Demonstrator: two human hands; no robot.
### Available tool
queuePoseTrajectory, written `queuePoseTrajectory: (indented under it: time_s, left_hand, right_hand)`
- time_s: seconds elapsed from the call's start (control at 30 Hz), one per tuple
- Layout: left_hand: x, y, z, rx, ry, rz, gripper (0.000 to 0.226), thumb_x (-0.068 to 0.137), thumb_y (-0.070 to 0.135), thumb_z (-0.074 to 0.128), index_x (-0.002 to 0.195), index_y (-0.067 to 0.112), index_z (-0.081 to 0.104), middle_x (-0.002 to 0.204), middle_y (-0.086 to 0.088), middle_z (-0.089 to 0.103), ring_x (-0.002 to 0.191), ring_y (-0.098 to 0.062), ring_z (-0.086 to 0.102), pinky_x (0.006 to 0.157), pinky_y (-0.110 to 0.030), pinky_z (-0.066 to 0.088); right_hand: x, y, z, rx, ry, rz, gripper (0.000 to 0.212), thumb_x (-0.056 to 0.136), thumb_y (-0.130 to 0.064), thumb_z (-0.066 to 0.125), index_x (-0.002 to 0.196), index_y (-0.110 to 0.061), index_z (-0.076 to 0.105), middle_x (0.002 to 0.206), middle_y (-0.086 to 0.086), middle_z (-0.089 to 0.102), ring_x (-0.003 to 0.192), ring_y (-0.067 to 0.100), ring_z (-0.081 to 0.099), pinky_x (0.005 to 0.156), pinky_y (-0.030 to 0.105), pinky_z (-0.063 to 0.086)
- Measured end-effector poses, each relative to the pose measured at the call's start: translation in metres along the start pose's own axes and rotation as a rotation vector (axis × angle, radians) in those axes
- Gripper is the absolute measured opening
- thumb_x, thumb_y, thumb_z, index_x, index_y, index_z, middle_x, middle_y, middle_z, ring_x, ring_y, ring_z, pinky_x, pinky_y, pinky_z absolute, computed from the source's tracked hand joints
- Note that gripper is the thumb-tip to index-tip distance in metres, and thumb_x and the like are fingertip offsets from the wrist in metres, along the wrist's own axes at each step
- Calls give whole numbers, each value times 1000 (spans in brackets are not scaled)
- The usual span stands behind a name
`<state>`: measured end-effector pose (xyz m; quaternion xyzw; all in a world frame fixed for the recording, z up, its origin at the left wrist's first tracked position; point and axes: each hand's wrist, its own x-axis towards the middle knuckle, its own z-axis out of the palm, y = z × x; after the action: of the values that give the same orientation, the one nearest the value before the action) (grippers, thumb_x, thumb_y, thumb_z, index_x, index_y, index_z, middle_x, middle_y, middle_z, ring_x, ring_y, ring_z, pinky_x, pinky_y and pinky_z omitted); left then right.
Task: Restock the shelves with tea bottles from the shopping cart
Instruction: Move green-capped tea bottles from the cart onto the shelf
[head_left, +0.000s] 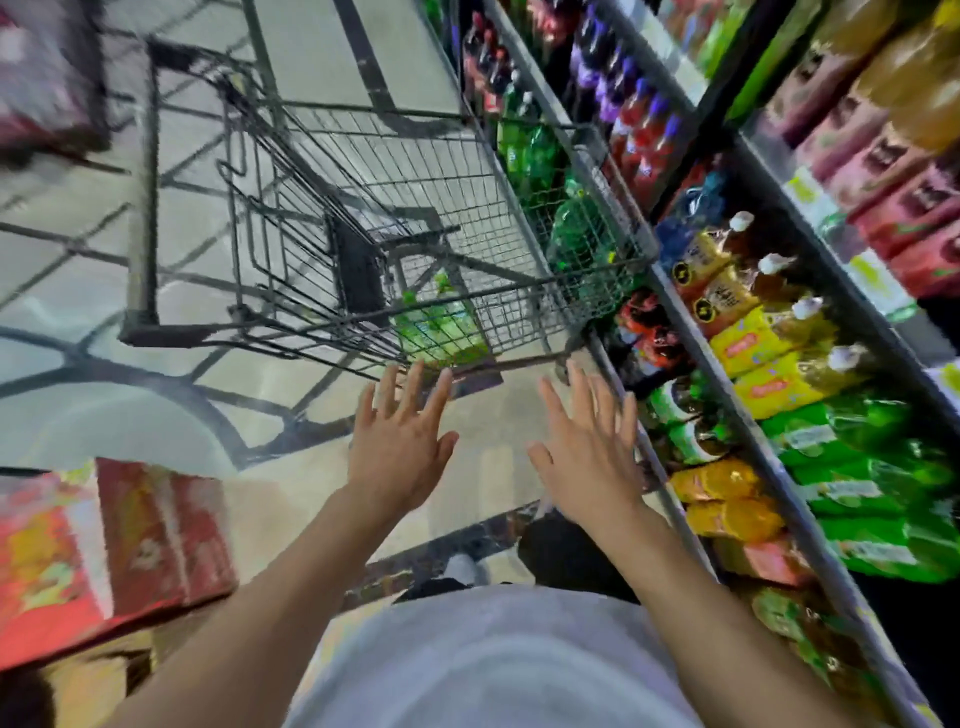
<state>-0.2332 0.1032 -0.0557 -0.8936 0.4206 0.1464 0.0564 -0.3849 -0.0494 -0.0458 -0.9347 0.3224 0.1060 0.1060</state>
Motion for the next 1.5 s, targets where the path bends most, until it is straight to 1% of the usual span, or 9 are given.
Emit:
queuePoseTrajectory:
  time_s: [0.17, 0.3, 0.43, 0.67, 0.97, 1.13, 1.33, 1.43, 1.5]
  left_hand:
    - [36, -12, -2, -40, 3, -122, 71, 104, 57, 28, 163, 31, -3, 172, -5, -5, 157, -35, -9, 125, -52, 4]
    - [74, -14, -16, -107, 45, -204, 71, 103, 56, 36, 163, 30, 11, 172, -5, 4, 157, -36, -2, 125, -54, 11]
    - [122, -12, -36, -145, 123, -297, 67, 104, 56, 33, 162, 30, 14, 171, -6, 8, 158, -35, 1, 125, -56, 15]
    - [218, -37, -42, -245, 45, -458, 72, 105, 51, 35, 163, 32, -2, 172, -2, -5, 157, -31, -7, 125, -51, 5]
    - [312, -89, 31, -385, -271, -456, 75, 104, 46, 43, 163, 27, 2, 172, -6, 0, 156, -37, 2, 123, -55, 20]
    - [356, -111, 88, -564, -391, -490, 74, 103, 38, 52, 163, 20, 12, 168, -15, 13, 152, -39, 15, 122, -54, 25]
    - [400, -106, 167, -856, -547, -584, 80, 101, 33, 58, 163, 25, 9, 169, -11, 3, 151, -40, 18, 122, -51, 23]
    - [412, -99, 196, -942, -506, -703, 79, 100, 30, 59, 162, 20, 11, 167, -14, 0, 148, -44, 23, 121, -54, 25]
    - [415, -91, 208, -949, -418, -767, 77, 98, 27, 60, 160, 15, 17, 163, -18, 2, 144, -48, 29, 119, -55, 29]
  right_hand:
    - [65, 4, -6, -7, -18, -106, 74, 101, -50, 46, 163, -27, 11, 171, 11, 1, 155, 36, 6, 122, 60, 1]
    - [139, 7, -20, 14, -20, -198, 72, 101, -47, 49, 161, -26, 18, 170, 10, 7, 154, 35, 11, 123, 60, 7]
    - [214, 6, -47, 26, -39, -300, 69, 104, -48, 41, 162, -30, 9, 171, 8, -4, 156, 32, 0, 125, 55, -2]
    - [330, 8, -46, -23, -121, -349, 69, 103, -51, 39, 162, -26, 15, 170, 10, 0, 155, 36, 5, 124, 59, 4]
    - [410, -20, 23, -4, -485, -229, 73, 105, -46, 43, 163, -29, 2, 170, 8, -9, 156, 37, -4, 125, 56, 3]
    - [456, -31, 86, 155, -604, -148, 77, 101, -39, 54, 163, -28, 11, 170, 6, 0, 156, 33, 4, 124, 50, 9]
    - [504, -25, 173, 379, -787, 72, 87, 95, -37, 68, 163, -28, 15, 166, 10, 17, 152, 34, 18, 125, 48, 19]
    - [515, -26, 210, 355, -806, 32, 91, 93, -37, 70, 163, -23, 13, 159, 11, 30, 147, 36, 28, 121, 46, 25]
    - [514, -29, 226, 330, -801, 29, 95, 93, -38, 70, 162, -22, 6, 158, 14, 29, 145, 37, 28, 120, 48, 25]
